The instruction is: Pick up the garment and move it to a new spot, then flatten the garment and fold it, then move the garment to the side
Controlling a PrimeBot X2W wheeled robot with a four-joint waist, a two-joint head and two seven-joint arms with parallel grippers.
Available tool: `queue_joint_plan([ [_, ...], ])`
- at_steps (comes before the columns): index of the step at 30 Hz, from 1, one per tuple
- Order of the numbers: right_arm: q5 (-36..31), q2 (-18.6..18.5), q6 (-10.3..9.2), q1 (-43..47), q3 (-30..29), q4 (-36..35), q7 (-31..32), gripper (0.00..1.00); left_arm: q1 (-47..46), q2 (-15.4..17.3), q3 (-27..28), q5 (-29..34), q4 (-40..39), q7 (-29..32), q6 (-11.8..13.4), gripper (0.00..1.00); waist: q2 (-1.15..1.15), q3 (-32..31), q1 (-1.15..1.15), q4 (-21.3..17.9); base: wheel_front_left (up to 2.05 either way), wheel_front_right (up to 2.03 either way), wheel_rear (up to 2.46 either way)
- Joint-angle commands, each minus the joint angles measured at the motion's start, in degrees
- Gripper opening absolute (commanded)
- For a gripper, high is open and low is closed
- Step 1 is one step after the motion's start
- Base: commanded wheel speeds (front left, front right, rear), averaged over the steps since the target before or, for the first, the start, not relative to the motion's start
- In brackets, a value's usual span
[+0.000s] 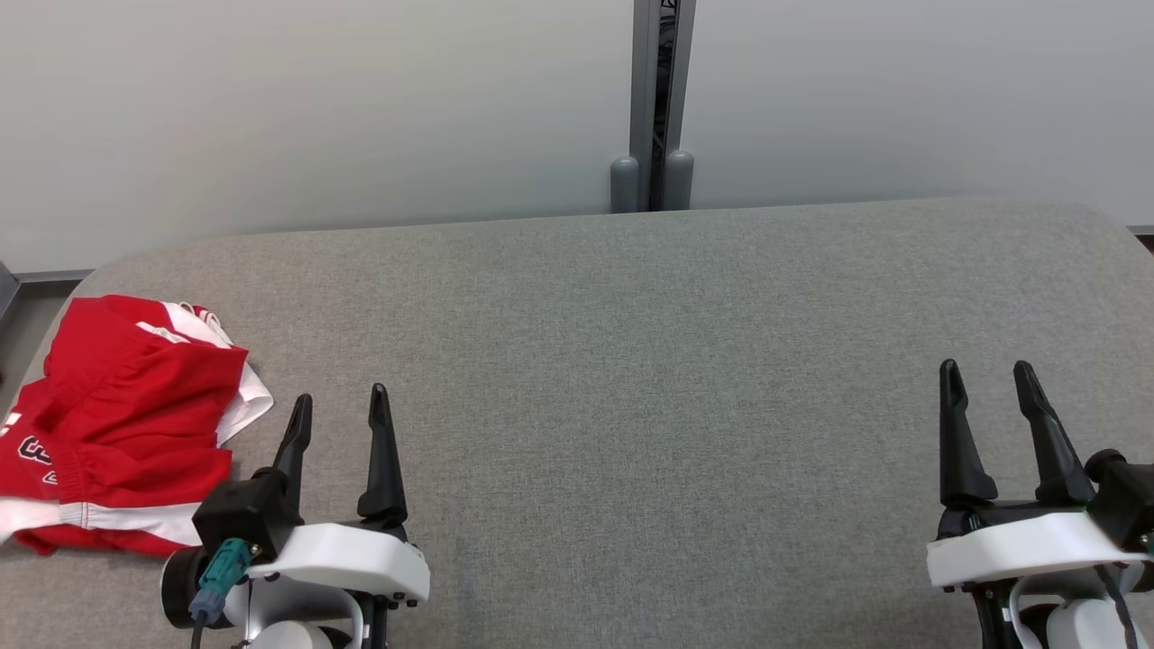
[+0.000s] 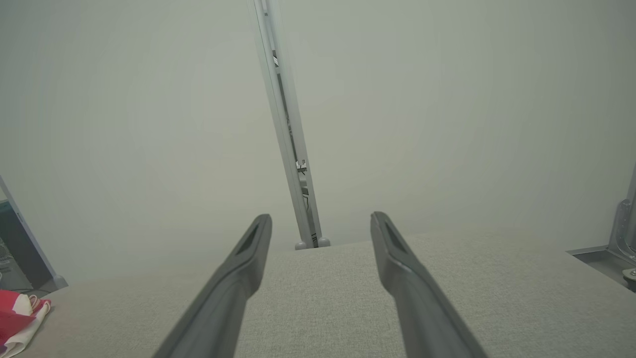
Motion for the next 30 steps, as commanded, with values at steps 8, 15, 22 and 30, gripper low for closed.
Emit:
queue_joint_plan([
  [8, -3.36, -0.57, 0.26, 0.2, 0.99, 3.47, -0.94, 1.0, 0.93, 0.37, -1.14, 3.25, 2.05, -1.88, 0.12, 1.0, 0.0, -0.32, 0.0, -0.17, 0.0, 0.0, 0.0],
  [15, -4.64, -0.6, 0.27, -0.13, 1.78, 7.09, -1.41, 1.0, 1.89, 0.37, -1.04, 3.83, 4.56, -3.15, -0.1, 1.0, 0.0, -0.61, 0.0, -0.39, 0.0, 0.0, 0.0],
  [22, -7.14, -0.65, 0.28, -0.58, 1.93, 7.96, -1.86, 1.0, 2.36, 0.4, -1.79, 5.86, 5.3, -4.33, 0.25, 1.0, 0.0, -0.79, 0.0, -0.74, 0.0, 0.0, 0.0],
  [30, -10.01, -0.69, 0.29, -0.71, 1.53, 7.92, -2.3, 1.0, 3.11, 0.44, -2.82, 7.78, 4.98, -5.6, 0.79, 1.0, 0.0, -0.92, 0.0, -0.91, 0.0, 0.0, 0.0],
])
